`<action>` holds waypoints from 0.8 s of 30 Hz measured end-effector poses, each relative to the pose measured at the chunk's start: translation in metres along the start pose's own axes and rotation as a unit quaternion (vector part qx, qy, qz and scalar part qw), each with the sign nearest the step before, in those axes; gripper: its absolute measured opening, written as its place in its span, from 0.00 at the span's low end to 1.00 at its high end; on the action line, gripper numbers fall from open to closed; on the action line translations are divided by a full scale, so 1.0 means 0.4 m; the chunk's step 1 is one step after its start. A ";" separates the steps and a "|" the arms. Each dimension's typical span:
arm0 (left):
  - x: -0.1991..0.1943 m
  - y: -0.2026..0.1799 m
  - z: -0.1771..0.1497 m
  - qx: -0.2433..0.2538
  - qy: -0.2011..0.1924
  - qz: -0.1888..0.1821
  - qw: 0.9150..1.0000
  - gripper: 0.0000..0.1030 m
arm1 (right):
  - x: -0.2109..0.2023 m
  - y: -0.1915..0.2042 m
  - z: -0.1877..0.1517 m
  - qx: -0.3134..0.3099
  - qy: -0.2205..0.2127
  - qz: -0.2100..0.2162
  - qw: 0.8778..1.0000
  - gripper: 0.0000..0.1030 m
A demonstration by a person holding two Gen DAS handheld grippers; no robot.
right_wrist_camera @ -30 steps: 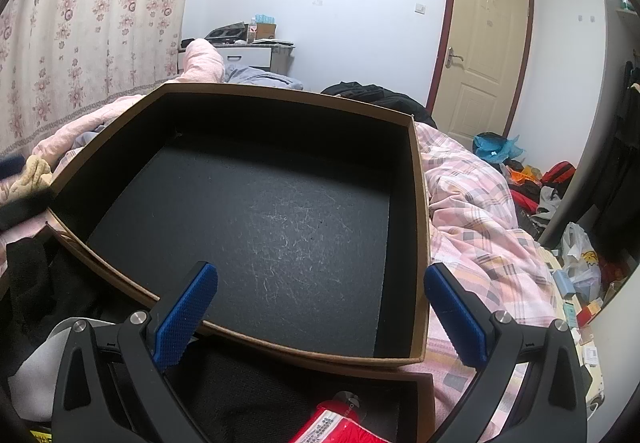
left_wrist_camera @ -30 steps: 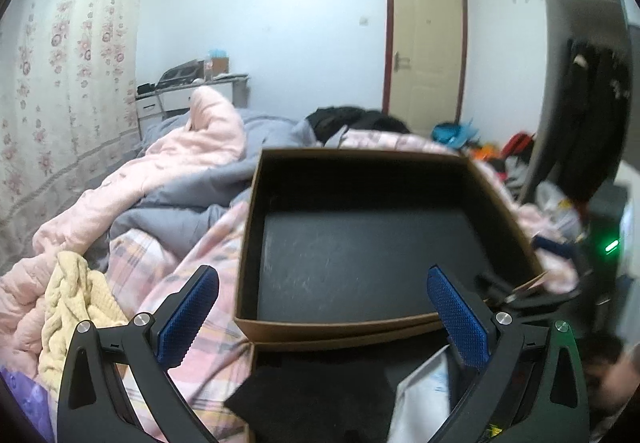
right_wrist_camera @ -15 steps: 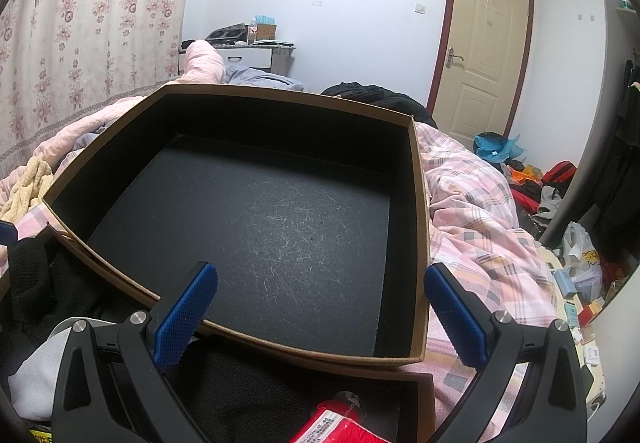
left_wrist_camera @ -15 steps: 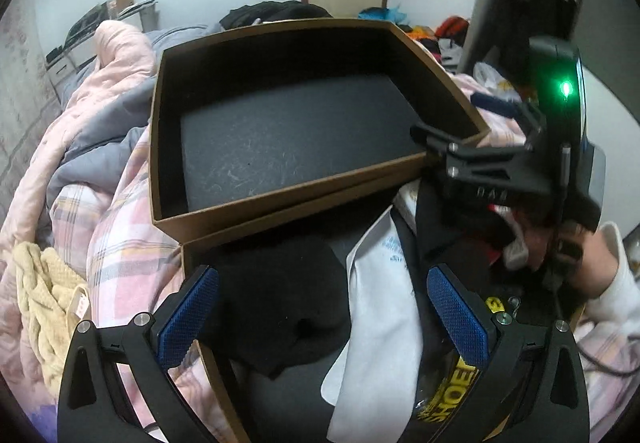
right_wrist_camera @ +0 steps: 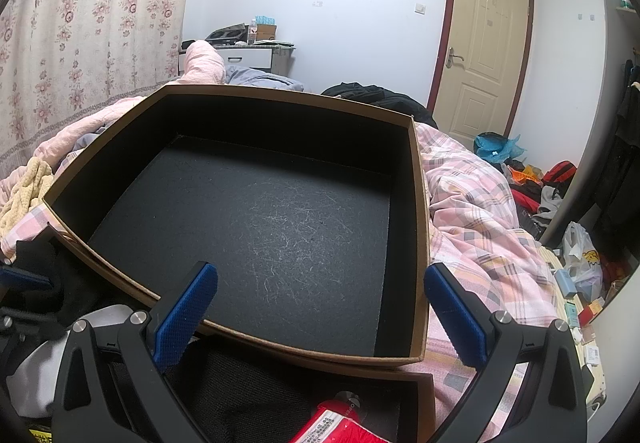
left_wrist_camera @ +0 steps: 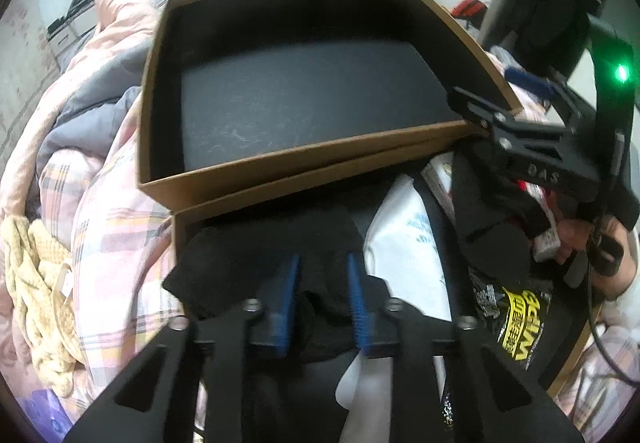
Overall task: Organize soft objects
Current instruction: 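Lower the left tool toward the black sock in the clothes pile, then close the left gripper on the black sock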
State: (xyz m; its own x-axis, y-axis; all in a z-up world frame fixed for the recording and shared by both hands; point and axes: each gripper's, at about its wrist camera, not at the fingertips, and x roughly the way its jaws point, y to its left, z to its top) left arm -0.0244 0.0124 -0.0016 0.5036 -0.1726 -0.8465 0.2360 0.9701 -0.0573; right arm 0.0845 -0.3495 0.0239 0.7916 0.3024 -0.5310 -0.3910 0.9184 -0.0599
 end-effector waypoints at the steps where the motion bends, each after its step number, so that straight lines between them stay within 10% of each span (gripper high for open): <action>1: -0.010 0.013 0.002 -0.014 -0.007 -0.008 1.000 0.12 | 0.000 0.000 0.000 0.000 0.000 0.000 1.000 0.99; 11: -0.128 0.073 0.020 -0.065 -0.086 -0.027 0.994 0.08 | 0.000 0.001 0.000 0.000 0.000 0.000 1.000 0.99; 19: -0.109 0.081 0.019 -0.057 -0.070 -0.014 0.996 0.08 | 0.000 0.000 0.000 0.000 0.000 0.000 1.000 0.99; 24: -0.117 0.107 0.023 -0.115 -0.098 -0.079 0.985 0.08 | 0.000 0.001 0.000 0.001 0.000 0.000 1.000 0.99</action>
State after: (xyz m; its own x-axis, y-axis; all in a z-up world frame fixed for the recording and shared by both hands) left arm -0.0303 0.0606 0.0404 0.6324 -0.3318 -0.7000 0.1408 0.9378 -0.3173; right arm 0.0844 -0.3491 0.0240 0.7915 0.3031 -0.5307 -0.3910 0.9185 -0.0587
